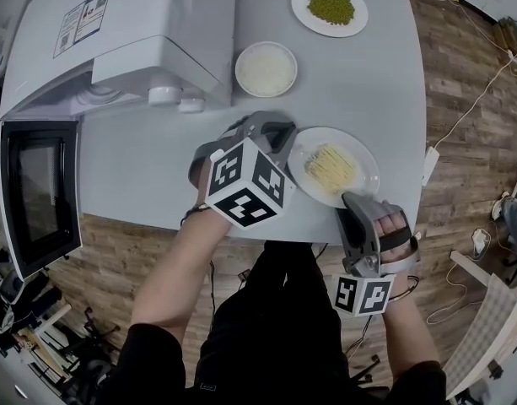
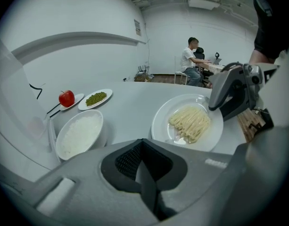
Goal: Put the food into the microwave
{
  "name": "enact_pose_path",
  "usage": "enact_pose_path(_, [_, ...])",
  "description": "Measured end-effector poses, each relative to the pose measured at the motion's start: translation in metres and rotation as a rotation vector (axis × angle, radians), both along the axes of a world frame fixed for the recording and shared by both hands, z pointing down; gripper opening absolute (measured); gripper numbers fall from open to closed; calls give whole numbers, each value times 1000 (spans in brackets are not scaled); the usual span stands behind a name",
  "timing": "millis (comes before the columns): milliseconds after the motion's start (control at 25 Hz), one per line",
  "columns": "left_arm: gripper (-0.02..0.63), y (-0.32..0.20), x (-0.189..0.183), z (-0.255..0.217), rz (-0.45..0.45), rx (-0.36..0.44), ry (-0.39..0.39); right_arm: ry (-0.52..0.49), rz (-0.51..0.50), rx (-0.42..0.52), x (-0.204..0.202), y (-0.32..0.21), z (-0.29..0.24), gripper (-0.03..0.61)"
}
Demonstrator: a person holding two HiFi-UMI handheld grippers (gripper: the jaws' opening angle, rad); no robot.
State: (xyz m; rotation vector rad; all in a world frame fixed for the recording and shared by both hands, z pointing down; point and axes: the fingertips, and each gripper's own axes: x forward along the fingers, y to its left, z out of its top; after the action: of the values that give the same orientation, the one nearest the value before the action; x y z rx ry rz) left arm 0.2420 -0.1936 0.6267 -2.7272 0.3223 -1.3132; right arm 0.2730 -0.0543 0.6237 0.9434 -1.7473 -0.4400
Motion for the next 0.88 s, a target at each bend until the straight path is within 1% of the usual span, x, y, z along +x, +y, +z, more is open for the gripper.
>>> enact_pose_path(80, [8, 0, -1, 0, 4, 2, -6, 26, 2, 5, 1, 0, 1, 87])
enact_pose_path(200, [8, 1, -2, 0, 20, 4, -25, 100, 11, 21, 6, 0, 3, 78])
enact_pose_path(280, [8, 1, -3, 0, 28, 13, -37, 128, 13, 21, 8, 0, 5, 46])
enact_pose_path(440, [8, 0, -2, -1, 45, 31, -61, 183, -10, 30, 7, -1, 7, 44])
enact_pose_path(560, [8, 4, 2, -5, 60, 23, -49, 183, -40, 38, 5, 4, 6, 43])
enact_pose_path(680, [8, 7, 8, -7, 84, 11, -38, 169, -94, 40, 0, 16, 4, 41])
enact_pose_path(760, [8, 8, 12, -7, 102, 21, -48, 171, -112, 34, -1, 24, 5, 43])
enact_pose_path(880, [8, 9, 19, -2, 136, 43, -74, 172, -101, 36, 1, 28, 6, 43])
